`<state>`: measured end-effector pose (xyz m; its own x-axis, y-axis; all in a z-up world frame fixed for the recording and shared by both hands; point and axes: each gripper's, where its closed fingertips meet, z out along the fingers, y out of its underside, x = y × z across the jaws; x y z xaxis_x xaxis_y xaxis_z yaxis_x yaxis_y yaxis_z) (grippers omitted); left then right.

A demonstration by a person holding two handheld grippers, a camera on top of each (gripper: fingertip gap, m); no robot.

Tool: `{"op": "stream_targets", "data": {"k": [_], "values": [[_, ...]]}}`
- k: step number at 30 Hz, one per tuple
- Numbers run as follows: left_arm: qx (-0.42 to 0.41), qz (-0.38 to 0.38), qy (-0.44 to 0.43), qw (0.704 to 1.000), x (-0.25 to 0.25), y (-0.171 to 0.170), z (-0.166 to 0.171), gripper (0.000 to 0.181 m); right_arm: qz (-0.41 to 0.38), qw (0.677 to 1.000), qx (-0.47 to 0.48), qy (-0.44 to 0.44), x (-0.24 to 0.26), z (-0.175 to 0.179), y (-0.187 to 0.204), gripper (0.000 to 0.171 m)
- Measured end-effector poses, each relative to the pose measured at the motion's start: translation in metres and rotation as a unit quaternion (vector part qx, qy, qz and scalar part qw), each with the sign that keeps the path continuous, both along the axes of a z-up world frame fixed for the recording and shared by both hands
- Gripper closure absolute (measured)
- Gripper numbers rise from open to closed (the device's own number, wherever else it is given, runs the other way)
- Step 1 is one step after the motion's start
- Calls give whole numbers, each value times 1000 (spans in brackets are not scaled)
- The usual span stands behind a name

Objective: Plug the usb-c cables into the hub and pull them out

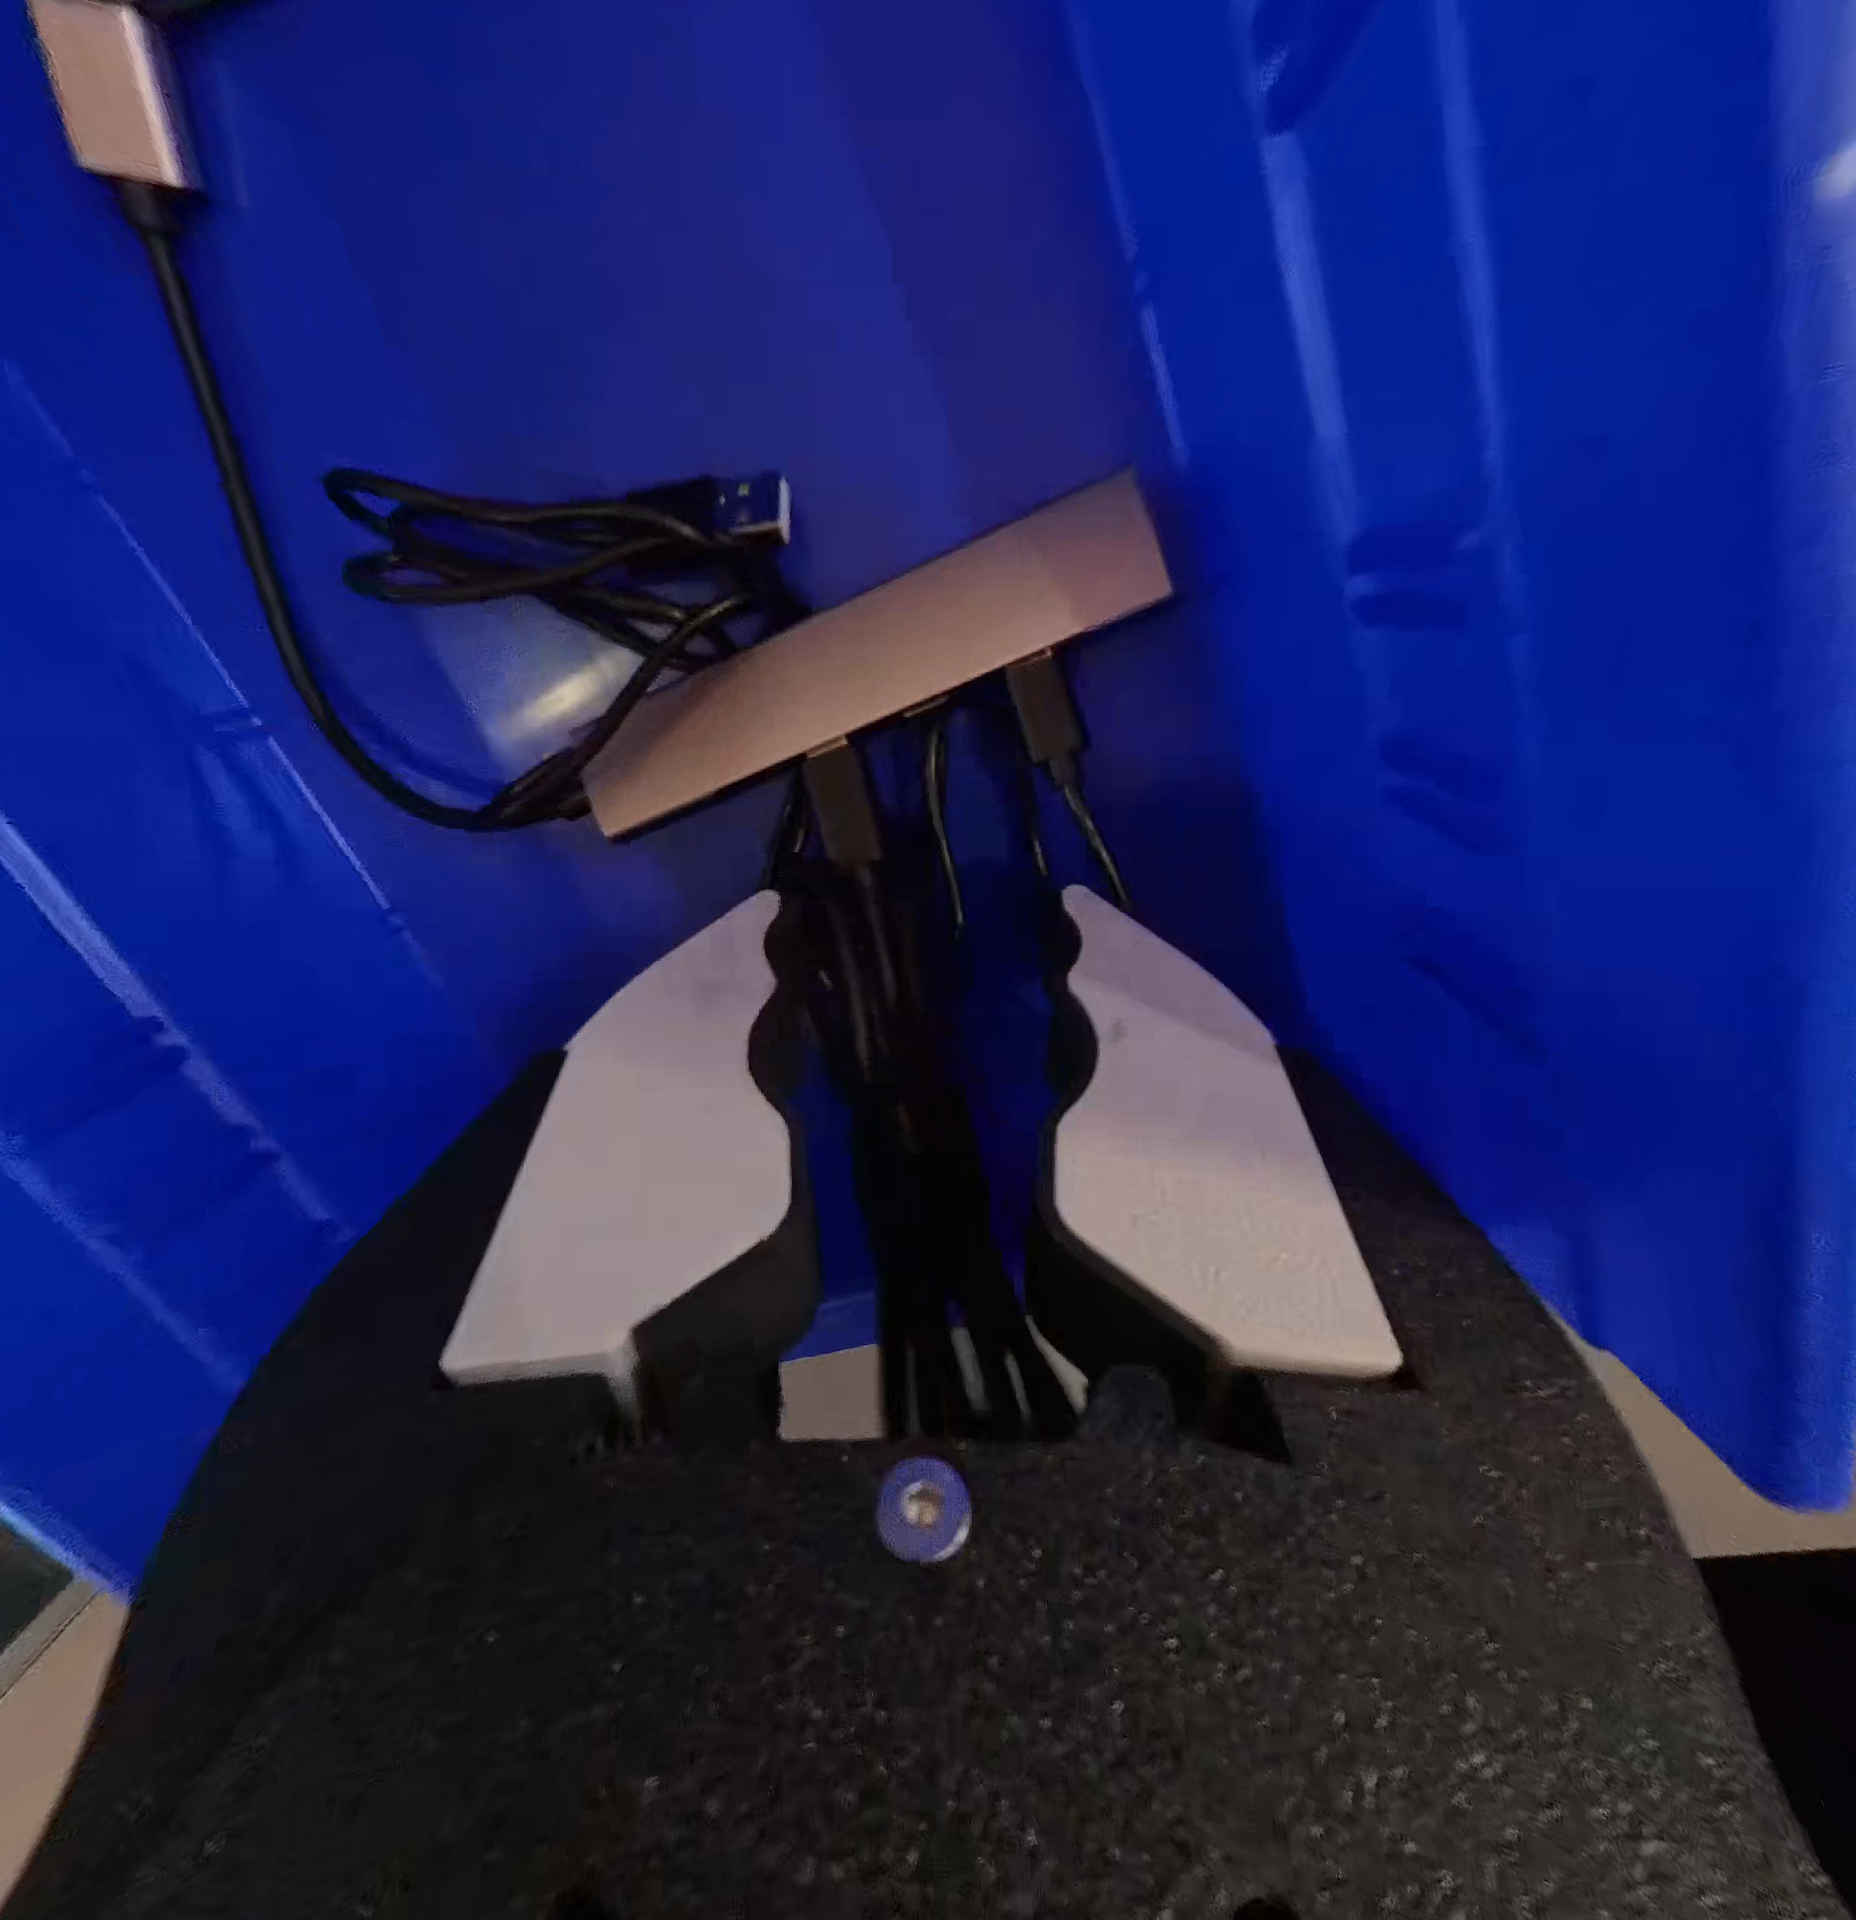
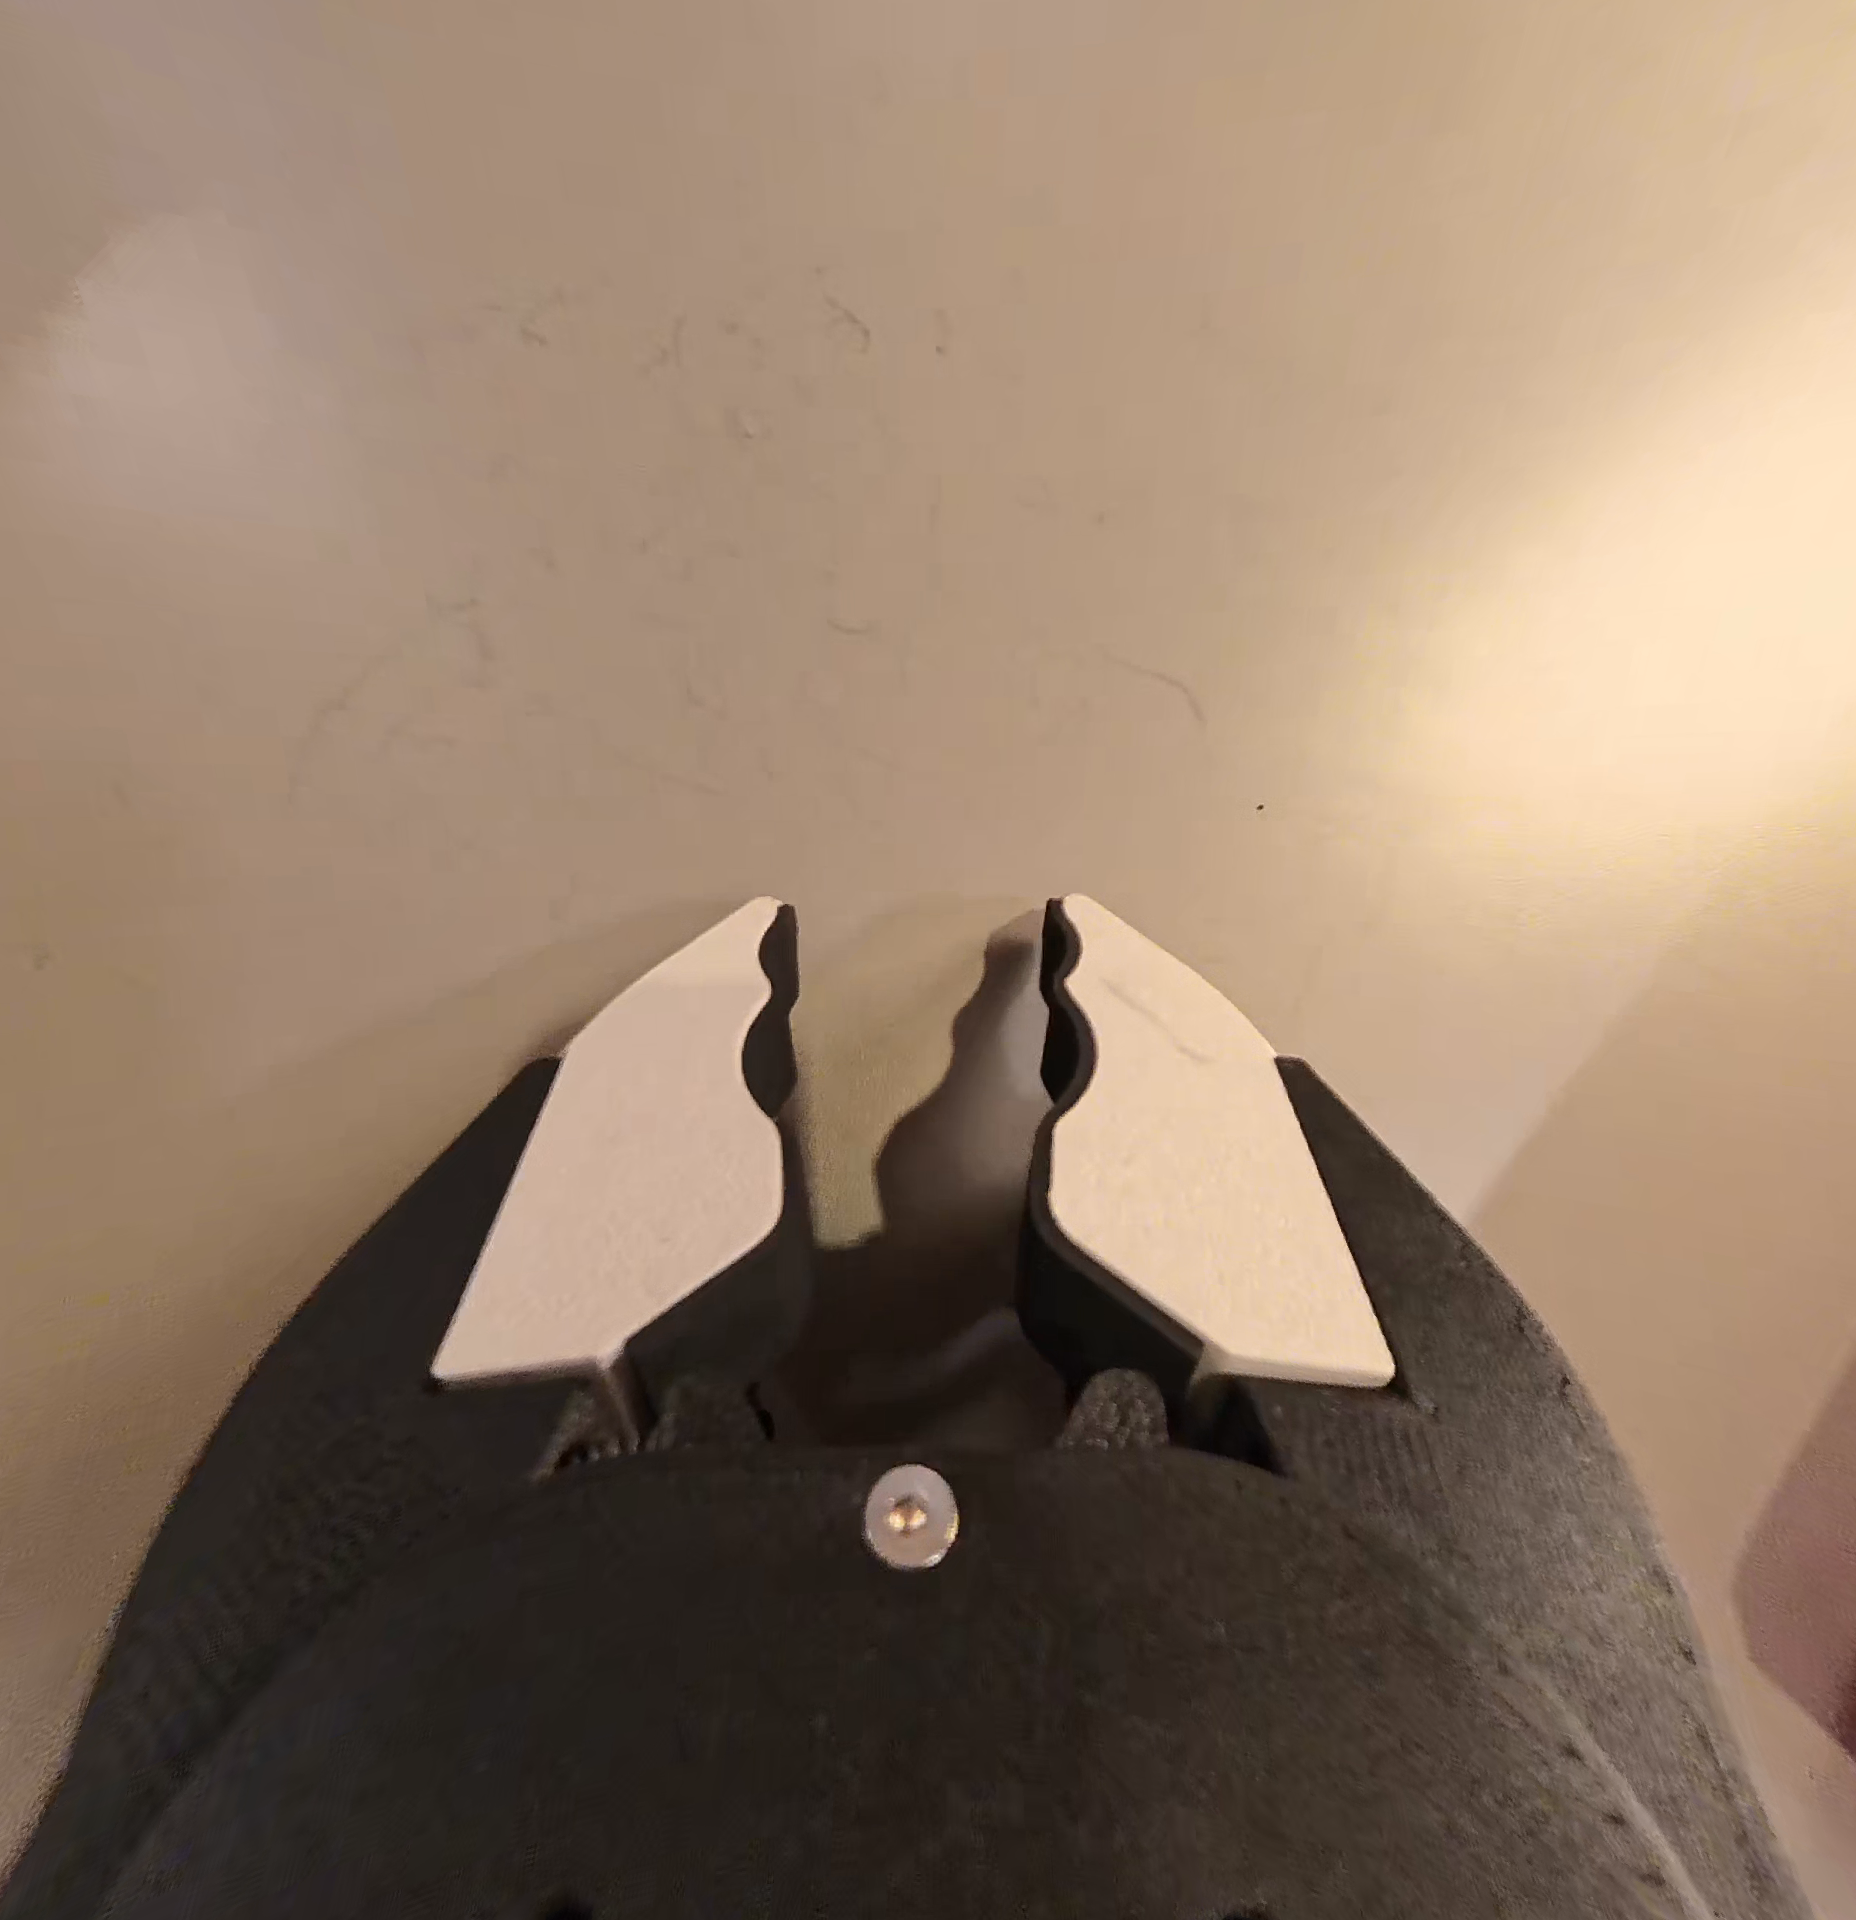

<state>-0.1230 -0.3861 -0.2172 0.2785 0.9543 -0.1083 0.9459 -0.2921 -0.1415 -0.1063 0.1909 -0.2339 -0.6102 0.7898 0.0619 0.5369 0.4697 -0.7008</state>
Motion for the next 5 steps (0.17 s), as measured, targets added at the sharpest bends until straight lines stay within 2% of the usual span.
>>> {"op": "stream_targets", "data": {"k": [1,5], "values": [[-20,-2,-22,1000,3,-5,-3,135,0,1000,2,2,0,0,0,126],[-66,5,-47,997,9,-20,-3,124,6,1000,9,10,1,1,-1,128]]}}
